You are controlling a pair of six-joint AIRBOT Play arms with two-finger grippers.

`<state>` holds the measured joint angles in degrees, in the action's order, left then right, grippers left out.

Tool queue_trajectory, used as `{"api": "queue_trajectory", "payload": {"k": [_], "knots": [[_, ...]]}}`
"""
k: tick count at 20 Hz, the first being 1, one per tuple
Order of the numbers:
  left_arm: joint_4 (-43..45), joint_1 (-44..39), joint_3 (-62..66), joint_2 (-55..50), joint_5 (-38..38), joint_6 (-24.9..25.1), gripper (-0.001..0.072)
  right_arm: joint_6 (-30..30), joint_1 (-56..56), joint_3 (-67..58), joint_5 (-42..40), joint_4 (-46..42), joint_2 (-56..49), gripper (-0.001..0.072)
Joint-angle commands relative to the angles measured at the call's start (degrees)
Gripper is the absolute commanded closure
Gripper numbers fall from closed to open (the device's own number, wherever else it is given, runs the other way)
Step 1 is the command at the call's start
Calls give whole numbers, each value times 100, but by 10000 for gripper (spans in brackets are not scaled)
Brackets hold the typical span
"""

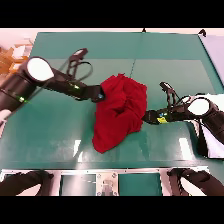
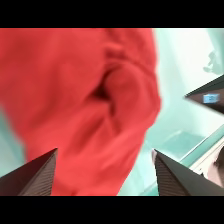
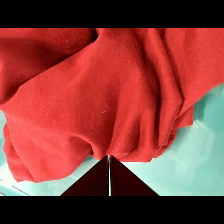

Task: Fold the shirts.

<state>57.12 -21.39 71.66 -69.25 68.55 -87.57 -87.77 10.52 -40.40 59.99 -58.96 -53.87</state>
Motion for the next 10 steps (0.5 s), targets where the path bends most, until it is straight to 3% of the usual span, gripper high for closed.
{"api": "queue_trajectory", "payload": {"k": [1,4,7,10], "knots": [[125,743,31,-22,1213,90,36,-2,2,2,0,4,4,694],[175,798,-702,-24,1123,109,37,-4,2,2,-70,4,4,694],[-321,798,-1716,-59,-503,221,36,-4,24,15,-306,105,-17,694],[-1215,798,-2103,-356,-2002,918,37,22,-37,2,-866,136,-94,681]]}}
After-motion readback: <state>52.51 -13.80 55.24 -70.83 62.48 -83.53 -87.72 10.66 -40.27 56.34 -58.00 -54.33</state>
